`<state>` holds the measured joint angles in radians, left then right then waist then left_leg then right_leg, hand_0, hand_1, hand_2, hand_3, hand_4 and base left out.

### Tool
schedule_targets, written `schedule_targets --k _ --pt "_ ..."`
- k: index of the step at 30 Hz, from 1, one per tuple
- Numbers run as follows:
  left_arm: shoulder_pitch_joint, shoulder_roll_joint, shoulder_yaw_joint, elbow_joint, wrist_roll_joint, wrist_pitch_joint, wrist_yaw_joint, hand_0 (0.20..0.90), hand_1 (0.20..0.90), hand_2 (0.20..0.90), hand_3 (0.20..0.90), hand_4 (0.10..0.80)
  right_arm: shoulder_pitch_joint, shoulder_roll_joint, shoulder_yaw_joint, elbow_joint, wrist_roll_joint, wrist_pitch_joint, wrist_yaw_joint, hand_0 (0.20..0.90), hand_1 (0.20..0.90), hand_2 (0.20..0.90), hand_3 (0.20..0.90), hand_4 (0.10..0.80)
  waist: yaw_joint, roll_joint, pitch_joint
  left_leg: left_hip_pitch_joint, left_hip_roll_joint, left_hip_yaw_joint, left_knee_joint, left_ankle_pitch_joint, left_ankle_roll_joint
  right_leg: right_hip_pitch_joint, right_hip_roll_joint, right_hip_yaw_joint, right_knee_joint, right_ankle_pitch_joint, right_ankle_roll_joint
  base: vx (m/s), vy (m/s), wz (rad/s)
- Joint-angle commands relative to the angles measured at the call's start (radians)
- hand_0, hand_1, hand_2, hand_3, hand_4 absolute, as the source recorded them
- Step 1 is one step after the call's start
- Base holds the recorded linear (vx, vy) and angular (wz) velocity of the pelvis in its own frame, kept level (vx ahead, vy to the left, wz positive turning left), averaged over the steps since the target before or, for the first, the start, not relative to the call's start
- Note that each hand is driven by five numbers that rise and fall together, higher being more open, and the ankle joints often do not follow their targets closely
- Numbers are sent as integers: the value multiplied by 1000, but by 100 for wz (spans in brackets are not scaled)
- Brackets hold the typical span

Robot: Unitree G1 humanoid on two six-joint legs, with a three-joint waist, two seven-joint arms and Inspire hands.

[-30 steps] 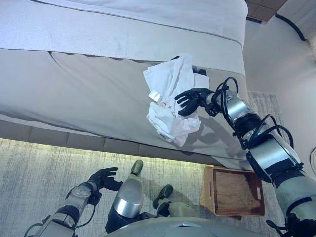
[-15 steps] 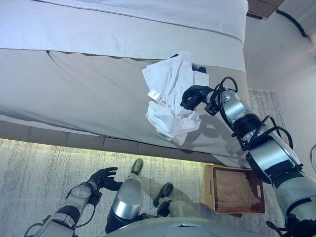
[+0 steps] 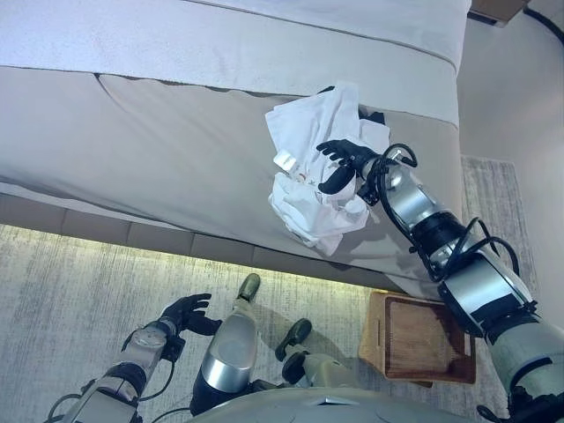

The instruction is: Pick up the clothes from the bed and place them into the basket

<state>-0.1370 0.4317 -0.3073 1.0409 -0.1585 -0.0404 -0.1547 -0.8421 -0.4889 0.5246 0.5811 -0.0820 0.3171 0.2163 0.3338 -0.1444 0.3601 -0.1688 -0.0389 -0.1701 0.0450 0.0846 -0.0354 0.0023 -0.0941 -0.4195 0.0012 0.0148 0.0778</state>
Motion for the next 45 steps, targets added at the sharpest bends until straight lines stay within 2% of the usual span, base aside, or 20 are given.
schedule_targets --k 1,15,22,24,25,29,31,33,34,35,39,41,42,43,44,45 --pt "30 -6 12 23 -10 -22 -6 900 900 900 900 800 -12 -83 -1 -115 -62 -44 29 900 900 900 900 800 0 3 -16 99 -1 -12 -106 -46 57 -6 -37 38 163 -20 21 0 0 0" --pt "48 0 36 3 -18 -45 -23 900 900 900 900 800 74 -140 -16 -244 -103 -22 132 900 900 900 900 800 -29 -10 -27 98 7 0 -106 -42 50 0 -22 52 159 -36 18 -7 -6 -4" --pt "24 -19 -7 -4 -34 -52 -17 900 900 900 900 800 3 -77 17 -146 -156 -6 42 900 900 900 900 800 -1 3 3 68 6 -10 -91 -41 43 -8 -15 49 151 -70 1 -23 6 0" --pt "8 -23 -22 -10 -38 -50 -16 900 900 900 900 800 -37 -61 30 -100 -139 5 24 622 622 622 576 476 11 9 16 53 4 -18 -88 -38 41 -15 -13 44 146 -76 -2 -65 9 4" --pt "-7 -24 -34 -14 -41 -49 -14 900 900 900 900 800 -69 -46 41 -56 -138 13 18 300 300 300 200 100 22 13 27 38 2 -26 -85 -35 39 -21 -12 38 143 -80 -5 -47 0 10" --pt "-28 -26 -55 -28 -44 -49 -7 900 900 900 900 800 -125 -23 81 16 -130 44 14 305 305 305 205 105 47 18 54 1 -7 -48 -79 -25 34 -37 -6 26 126 -77 -9 -51 6 20" --pt "-32 -23 -57 -30 -49 -49 -6 900 900 900 900 800 -131 -23 86 24 -135 44 20 467 467 467 395 295 50 17 60 -7 -8 -52 -78 -22 33 -42 -3 28 123 -75 -10 -44 8 14" --pt "-40 -19 -52 -35 -48 -48 -3 900 900 900 900 800 -136 -24 96 21 -132 67 42 434 434 434 356 256 54 14 71 -23 -10 -60 -78 -16 31 -53 4 29 118 -72 -13 -41 11 16" --pt "-41 -16 -52 -36 -49 -50 -2 900 900 900 900 800 -137 -24 98 24 -136 76 52 399 399 399 315 215 56 13 74 -26 -10 -62 -79 -14 30 -56 7 29 118 -73 -14 -9 10 13" --pt "-41 -15 -51 -38 -51 -49 0 900 900 900 900 800 -138 -24 100 25 -142 79 59 300 300 300 200 100 57 12 76 -28 -11 -64 -80 -13 30 -57 8 28 118 -73 -15 -5 15 10" --pt "-58 -8 -49 -46 -52 -41 2 900 900 900 900 800 -155 -19 120 64 -145 96 57 300 300 300 200 100 73 4 85 -41 -10 -78 -85 -5 28 -64 13 18 119 -76 -17 -6 -17 8" --pt "-61 -5 -48 -51 -53 -36 0 900 900 900 900 800 -156 -15 119 74 -122 87 19 300 300 300 200 100 78 1 87 -44 -7 -80 -88 -2 27 -67 15 14 118 -74 -18 27 -65 15" --pt "-61 -7 -46 -46 -48 -37 -1 900 900 900 900 800 -159 -10 118 80 -110 81 -2 300 300 300 200 100 81 -6 85 -26 0 -79 -100 -20 21 -60 20 24 120 -94 -16 7 -34 7" --pt "-58 -8 -54 -49 -52 -38 4 900 900 900 900 800 -161 -10 107 81 -108 71 -25 300 300 300 200 100 80 -1 83 -37 -4 -81 -92 -2 25 -63 19 12 114 -73 -20 83 -74 3" --pt "-55 -11 -50 -48 -52 -38 5 900 900 900 900 800 -161 -9 107 80 -109 65 -32 300 300 300 200 100 80 -6 80 -19 2 -79 -103 -22 20 -53 24 24 117 -96 -18 -50 57 1" --pt "-48 -13 -49 -52 -55 -38 9 900 900 900 900 800 -165 -11 94 69 -109 57 -68 300 300 300 200 100 77 -2 75 -29 -3 -79 -94 -5 24 -52 22 13 109 -75 -20 0 0 0"
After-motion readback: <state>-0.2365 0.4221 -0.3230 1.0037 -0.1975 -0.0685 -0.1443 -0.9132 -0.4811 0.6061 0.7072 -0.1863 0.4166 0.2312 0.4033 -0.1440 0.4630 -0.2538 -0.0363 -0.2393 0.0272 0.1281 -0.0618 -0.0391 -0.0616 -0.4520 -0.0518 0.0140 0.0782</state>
